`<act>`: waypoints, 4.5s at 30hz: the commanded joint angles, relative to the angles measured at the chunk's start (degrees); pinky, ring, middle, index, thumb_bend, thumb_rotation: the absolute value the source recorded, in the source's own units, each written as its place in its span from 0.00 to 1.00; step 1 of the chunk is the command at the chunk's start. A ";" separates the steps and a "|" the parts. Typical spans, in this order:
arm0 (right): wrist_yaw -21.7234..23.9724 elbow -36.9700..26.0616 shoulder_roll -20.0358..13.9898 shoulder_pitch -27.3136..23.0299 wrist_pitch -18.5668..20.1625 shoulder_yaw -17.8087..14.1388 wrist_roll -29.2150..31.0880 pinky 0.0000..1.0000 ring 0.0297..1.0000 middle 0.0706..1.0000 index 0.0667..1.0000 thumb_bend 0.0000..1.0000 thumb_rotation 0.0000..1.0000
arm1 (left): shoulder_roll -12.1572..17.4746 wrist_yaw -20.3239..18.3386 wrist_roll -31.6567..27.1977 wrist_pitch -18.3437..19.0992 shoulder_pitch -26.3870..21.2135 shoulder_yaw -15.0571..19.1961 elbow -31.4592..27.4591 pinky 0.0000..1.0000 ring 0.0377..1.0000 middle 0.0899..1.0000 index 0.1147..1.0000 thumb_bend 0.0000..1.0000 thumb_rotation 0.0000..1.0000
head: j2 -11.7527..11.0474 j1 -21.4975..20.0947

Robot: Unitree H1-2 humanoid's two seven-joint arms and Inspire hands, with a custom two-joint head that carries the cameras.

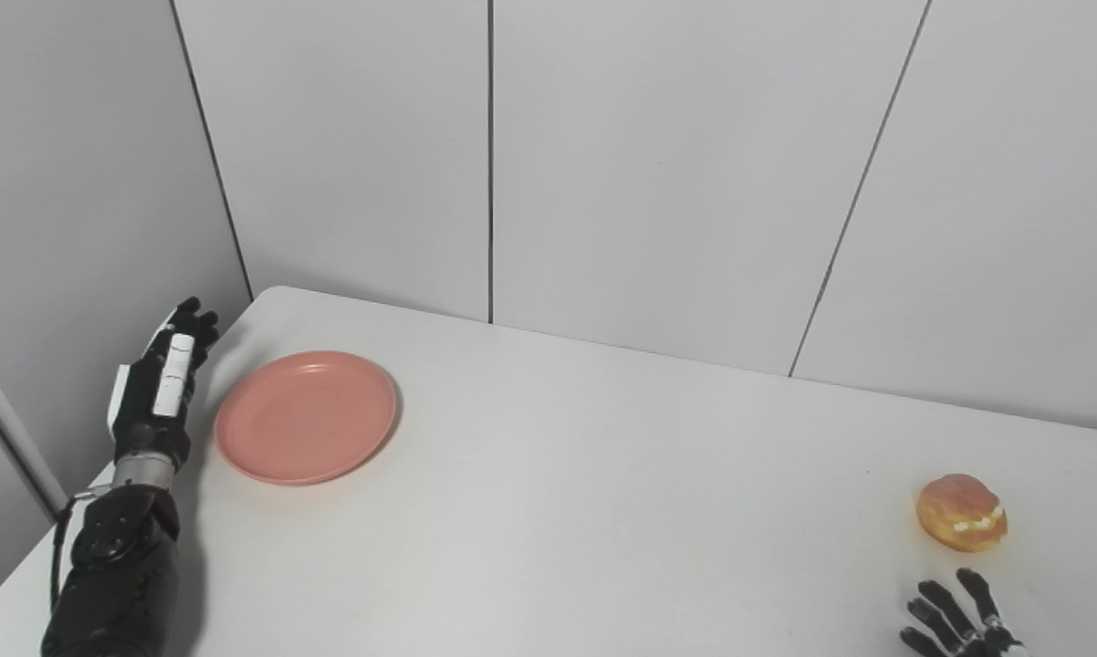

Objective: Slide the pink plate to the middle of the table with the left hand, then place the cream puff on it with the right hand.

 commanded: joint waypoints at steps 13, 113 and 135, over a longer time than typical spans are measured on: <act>1.22 -1.08 -0.02 2.60 4.39 2.02 -0.19 0.82 0.85 0.86 0.95 0.82 1.00 | 1.40 -4.98 2.15 -7.10 -6.10 -2.77 11.16 0.85 0.84 0.82 0.83 0.98 0.80 | 0.73 -0.76; -5.94 -9.98 9.09 2.16 12.50 11.39 -15.05 0.70 0.77 0.79 0.92 0.92 1.00 | -18.66 -2.36 6.89 12.74 0.97 -16.64 -16.22 0.98 0.91 0.85 0.88 0.90 0.84 | 9.23 -30.13; -7.78 -8.61 12.15 0.47 13.56 13.67 -19.82 0.71 0.76 0.80 0.92 0.90 1.00 | -20.67 -1.41 7.17 22.75 2.28 -18.92 -27.28 1.00 0.90 0.83 0.86 0.90 0.87 | 9.75 -39.25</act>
